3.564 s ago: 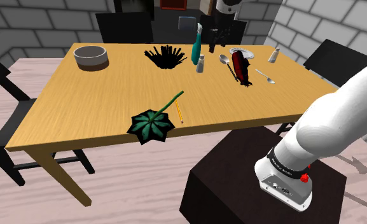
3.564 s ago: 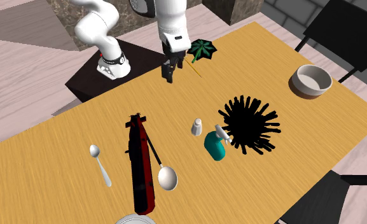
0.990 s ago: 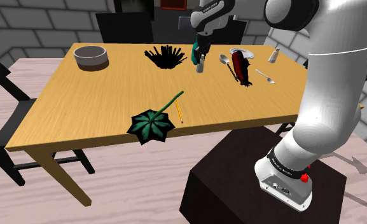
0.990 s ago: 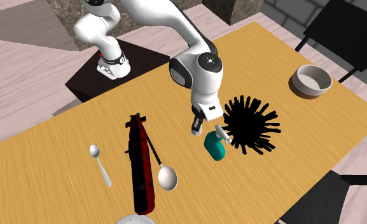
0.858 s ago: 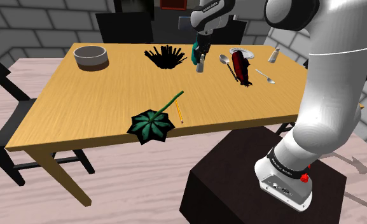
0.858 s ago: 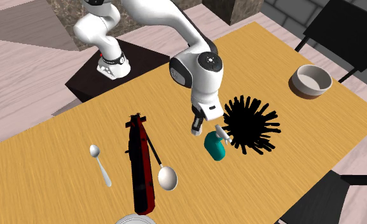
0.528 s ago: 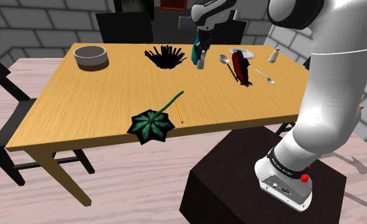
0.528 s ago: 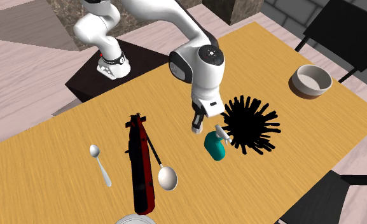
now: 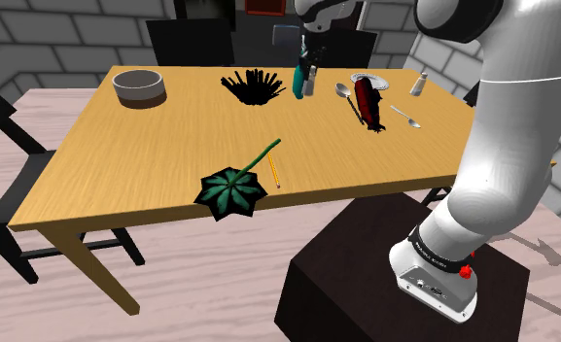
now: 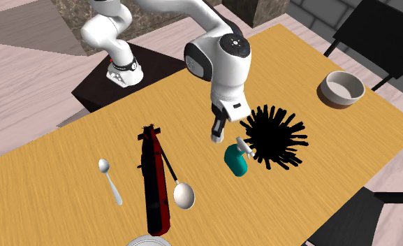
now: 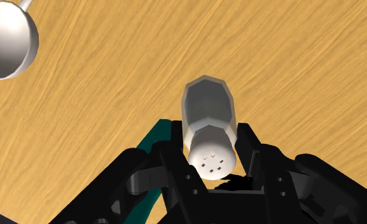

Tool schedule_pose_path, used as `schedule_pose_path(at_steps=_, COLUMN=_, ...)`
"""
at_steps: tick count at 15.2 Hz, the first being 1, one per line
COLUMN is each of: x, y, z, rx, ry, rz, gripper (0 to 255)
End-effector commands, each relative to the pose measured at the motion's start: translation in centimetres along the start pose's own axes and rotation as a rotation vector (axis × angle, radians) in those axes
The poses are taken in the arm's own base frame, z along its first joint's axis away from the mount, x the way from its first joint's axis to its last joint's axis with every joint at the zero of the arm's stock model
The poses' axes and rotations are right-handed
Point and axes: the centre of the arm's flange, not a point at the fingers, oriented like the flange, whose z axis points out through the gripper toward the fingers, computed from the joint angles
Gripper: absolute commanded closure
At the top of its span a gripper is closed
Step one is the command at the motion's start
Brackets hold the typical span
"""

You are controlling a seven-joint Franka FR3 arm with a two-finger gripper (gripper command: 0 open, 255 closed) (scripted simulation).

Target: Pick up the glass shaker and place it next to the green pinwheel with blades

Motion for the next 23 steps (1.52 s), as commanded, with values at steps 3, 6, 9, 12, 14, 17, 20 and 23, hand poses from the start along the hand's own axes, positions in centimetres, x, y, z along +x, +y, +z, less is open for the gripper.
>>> schedule_pose_path(at_steps=3, x=0.0, y=0.2, z=-2.0, rx=0.0, ry=0.0, rz=0.0, gripper=255)
schedule_pose_path(at_steps=6, x=0.0, y=0.3, z=-3.6, rx=0.0, ry=0.0, rz=0.0, gripper=255)
schedule_pose_path(at_steps=9, x=0.1, y=0.5, z=-5.2, rx=0.0, ry=0.0, rz=0.0, gripper=255)
schedule_pose_path(at_steps=12, x=0.1, y=0.7, z=-6.7, rx=0.0, ry=0.0, rz=0.0, gripper=255)
schedule_pose_path(at_steps=14, x=0.1, y=0.8, z=-7.8, rx=0.0, ry=0.0, rz=0.0, gripper=255)
schedule_pose_path(at_steps=17, x=0.1, y=0.9, z=-9.4, rx=0.0, ry=0.0, rz=0.0, gripper=255)
schedule_pose_path(at_steps=20, x=0.2, y=1.1, z=-10.9, rx=0.0, ry=0.0, rz=0.0, gripper=255)
schedule_pose_path(at_steps=23, x=0.5, y=-1.5, z=-11.1, rx=0.0, ry=0.0, rz=0.0, gripper=255)
